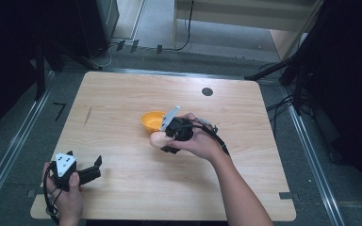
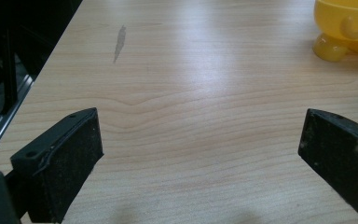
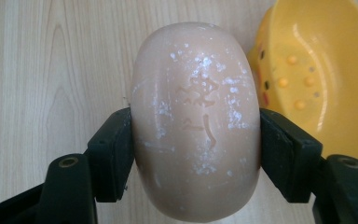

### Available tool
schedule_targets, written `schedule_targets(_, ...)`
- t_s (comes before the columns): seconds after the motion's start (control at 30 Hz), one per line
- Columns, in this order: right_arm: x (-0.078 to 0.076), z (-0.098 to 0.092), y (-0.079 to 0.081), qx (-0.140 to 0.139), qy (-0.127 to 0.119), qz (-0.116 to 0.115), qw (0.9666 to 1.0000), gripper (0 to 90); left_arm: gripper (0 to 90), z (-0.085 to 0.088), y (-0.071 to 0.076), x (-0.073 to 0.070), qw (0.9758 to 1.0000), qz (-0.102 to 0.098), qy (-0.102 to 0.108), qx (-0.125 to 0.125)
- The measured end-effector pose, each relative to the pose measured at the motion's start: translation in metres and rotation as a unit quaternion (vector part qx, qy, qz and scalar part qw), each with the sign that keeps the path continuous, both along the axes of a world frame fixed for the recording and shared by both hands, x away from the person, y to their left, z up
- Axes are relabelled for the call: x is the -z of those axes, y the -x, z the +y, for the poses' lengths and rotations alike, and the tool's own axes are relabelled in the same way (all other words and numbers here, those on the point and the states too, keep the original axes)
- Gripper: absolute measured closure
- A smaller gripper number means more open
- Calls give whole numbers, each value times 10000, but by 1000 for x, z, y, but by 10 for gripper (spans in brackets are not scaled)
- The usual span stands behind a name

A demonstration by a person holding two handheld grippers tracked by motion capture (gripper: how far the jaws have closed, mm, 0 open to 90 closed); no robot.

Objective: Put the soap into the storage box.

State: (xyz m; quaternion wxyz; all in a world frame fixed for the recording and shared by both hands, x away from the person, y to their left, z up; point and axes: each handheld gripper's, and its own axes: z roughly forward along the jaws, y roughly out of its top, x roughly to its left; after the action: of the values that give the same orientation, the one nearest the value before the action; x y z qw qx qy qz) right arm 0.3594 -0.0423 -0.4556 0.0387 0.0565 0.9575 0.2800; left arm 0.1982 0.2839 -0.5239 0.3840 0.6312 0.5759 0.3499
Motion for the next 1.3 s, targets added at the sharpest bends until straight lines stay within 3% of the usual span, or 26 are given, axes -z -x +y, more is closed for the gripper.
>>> schedule_targets(0.2, -16, 2, -13, 158, -60, -139, 9998, 331, 0, 0, 0, 0, 10000, -4, 18, 4)
schedule_targets(0.57, -23, 10, -38, 277, 80, -241, 9993, 330, 0, 1, 0, 0, 10000, -27, 52, 2)
schedule_targets(0.83, -23, 21, -52, 299, 201, -201, 9991, 330, 0, 2, 0, 0, 9999, -44, 105, -4)
schedule_targets(0.9, -23, 24, -55, 291, 202, -280, 9990, 330, 0, 2, 0, 0, 9999, -29, 124, 2)
schedule_targets(0.97, -22, 27, -58, 272, 229, -174, 9992, 330, 0, 2, 0, 0, 9999, -30, 125, 1)
schedule_targets(1.3, -11, 32, -69, 352, 373, -130, 9986, 329, 0, 3, 0, 0, 9999, -17, 134, 6)
